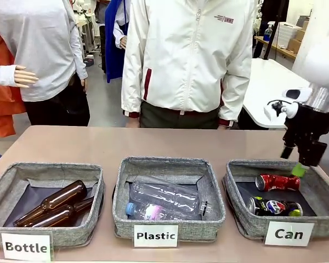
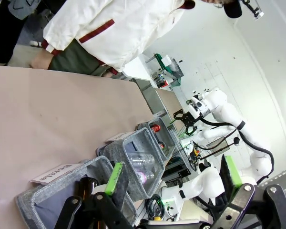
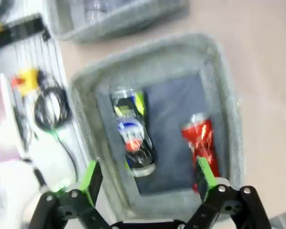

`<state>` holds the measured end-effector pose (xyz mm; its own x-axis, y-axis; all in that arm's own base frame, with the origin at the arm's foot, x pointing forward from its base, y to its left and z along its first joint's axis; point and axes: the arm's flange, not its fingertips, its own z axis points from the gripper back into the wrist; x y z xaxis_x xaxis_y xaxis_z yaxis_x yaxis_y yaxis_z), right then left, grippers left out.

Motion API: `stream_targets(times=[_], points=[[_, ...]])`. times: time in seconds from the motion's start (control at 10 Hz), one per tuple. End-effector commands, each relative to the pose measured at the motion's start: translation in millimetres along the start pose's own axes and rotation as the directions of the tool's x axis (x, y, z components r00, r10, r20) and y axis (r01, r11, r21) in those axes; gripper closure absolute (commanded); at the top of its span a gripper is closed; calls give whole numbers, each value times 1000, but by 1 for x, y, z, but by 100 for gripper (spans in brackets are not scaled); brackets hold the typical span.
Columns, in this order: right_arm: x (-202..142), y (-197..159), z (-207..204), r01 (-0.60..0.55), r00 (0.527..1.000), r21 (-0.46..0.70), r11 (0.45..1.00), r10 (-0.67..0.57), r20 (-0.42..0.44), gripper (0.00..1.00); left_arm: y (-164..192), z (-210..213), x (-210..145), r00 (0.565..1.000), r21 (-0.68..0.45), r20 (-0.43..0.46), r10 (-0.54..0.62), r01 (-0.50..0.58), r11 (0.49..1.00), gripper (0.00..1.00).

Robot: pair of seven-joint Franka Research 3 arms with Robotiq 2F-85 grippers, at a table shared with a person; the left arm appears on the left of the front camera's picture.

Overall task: Sort the can waste into the basket.
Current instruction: Pick up the can waste from the table and place it in the right Fabric basket.

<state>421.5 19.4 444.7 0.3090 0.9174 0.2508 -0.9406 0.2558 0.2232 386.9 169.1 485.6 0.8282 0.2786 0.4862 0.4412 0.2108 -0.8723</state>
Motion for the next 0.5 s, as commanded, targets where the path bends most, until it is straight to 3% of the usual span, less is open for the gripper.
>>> stream_targets(times=[0.0, 0.1, 0.2, 0.4], points=[[3, 8, 24, 236, 780, 82, 968, -239, 578, 2, -4, 0, -2, 1000, 9, -3, 6, -6, 1000, 0], [0, 6, 35, 368, 553, 121, 922, -322, 768, 2, -4, 0, -2, 1000, 9, -3, 6, -6, 1000, 0], [-2, 9, 42, 310, 338, 326, 893, -424, 840, 2, -4, 0, -2, 1000, 9, -3, 6, -6, 1000, 0], [-11, 6, 50, 255, 28, 585, 770, -610, 792, 2, -4, 0, -2, 1000, 9, -3, 6, -6, 1000, 0]])
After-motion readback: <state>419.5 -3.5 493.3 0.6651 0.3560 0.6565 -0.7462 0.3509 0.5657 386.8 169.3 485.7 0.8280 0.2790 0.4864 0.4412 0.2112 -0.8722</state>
